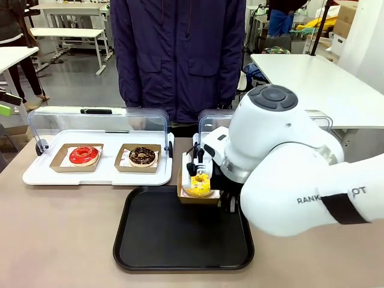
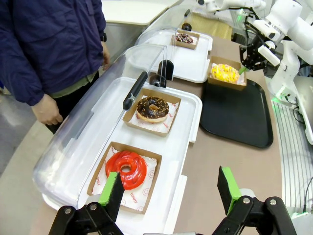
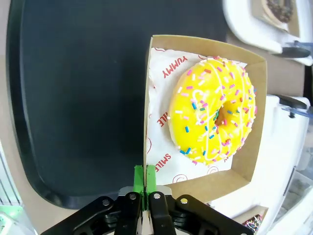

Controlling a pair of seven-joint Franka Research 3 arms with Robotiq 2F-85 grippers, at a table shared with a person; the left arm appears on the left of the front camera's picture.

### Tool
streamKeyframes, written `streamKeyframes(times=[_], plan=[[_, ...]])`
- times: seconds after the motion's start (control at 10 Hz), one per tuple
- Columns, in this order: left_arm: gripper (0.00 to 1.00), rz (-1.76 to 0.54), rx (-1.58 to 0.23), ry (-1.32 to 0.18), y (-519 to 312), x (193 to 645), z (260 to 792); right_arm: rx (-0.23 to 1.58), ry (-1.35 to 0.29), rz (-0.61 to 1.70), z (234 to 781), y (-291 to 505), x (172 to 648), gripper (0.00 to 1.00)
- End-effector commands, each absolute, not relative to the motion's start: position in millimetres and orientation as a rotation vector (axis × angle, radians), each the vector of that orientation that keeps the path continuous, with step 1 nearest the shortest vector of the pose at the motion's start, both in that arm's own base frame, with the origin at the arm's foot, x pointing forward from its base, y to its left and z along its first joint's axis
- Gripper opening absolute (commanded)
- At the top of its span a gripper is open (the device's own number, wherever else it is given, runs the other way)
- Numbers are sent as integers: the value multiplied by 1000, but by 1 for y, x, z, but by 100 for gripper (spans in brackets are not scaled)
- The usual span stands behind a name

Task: Move the third donut from the left to the tray.
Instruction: Pick up the Paper togo box containing the Donut indicated by the person and place it on the Handle tray.

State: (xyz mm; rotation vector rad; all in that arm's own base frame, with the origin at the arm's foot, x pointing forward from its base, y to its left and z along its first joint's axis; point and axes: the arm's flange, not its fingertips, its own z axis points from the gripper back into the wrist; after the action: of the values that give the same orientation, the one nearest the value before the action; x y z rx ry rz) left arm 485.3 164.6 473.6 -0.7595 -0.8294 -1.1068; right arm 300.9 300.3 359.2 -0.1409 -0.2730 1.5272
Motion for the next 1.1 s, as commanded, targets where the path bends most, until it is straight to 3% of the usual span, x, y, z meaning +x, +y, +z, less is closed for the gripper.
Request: streamKeyframes(times=[0.0, 1.0], plan=[[100, -1110, -762, -826, 162, 484, 475, -144, -276, 1515, 328, 274, 259, 2], [100, -1110, -762, -826, 162, 484, 475, -42, -212, 1562, 294, 283, 240, 2]])
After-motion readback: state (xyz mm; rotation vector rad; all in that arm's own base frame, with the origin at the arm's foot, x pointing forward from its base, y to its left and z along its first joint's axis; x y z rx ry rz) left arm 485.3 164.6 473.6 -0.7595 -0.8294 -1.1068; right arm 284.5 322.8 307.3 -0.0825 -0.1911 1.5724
